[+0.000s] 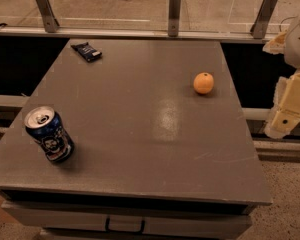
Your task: Move orange near rxbar blueberry
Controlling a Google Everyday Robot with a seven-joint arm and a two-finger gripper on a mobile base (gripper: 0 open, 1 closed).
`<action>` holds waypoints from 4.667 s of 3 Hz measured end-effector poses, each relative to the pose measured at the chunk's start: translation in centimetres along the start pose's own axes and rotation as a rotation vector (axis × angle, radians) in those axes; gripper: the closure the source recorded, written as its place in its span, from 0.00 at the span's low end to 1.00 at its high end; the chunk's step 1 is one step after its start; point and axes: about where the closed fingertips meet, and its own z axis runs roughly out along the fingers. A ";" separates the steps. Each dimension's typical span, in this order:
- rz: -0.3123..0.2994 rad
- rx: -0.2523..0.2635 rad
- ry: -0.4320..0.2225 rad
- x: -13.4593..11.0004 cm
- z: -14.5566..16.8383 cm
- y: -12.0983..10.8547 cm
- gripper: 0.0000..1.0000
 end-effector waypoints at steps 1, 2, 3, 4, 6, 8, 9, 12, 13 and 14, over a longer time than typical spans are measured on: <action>0.000 0.000 0.000 0.0 0.0 0.0 0.00; 0.001 0.009 -0.020 -0.4 0.4 -0.4 0.00; -0.009 0.028 -0.044 -2.8 3.2 -2.9 0.00; -0.008 0.049 -0.074 -5.8 6.9 -7.2 0.00; 0.076 -0.014 -0.161 -8.6 15.1 -13.1 0.00; 0.167 -0.092 -0.211 -7.9 19.7 -14.0 0.18; 0.174 -0.099 -0.219 -8.1 20.1 -13.9 0.42; 0.079 -0.104 -0.394 -15.6 12.4 -13.5 1.00; 0.037 -0.112 -0.516 -19.0 8.6 -14.2 1.00; 0.033 -0.089 -0.547 -19.6 7.0 -14.9 1.00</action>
Offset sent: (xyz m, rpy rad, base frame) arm 0.0150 0.0079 -0.0095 0.0446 -0.0132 0.0056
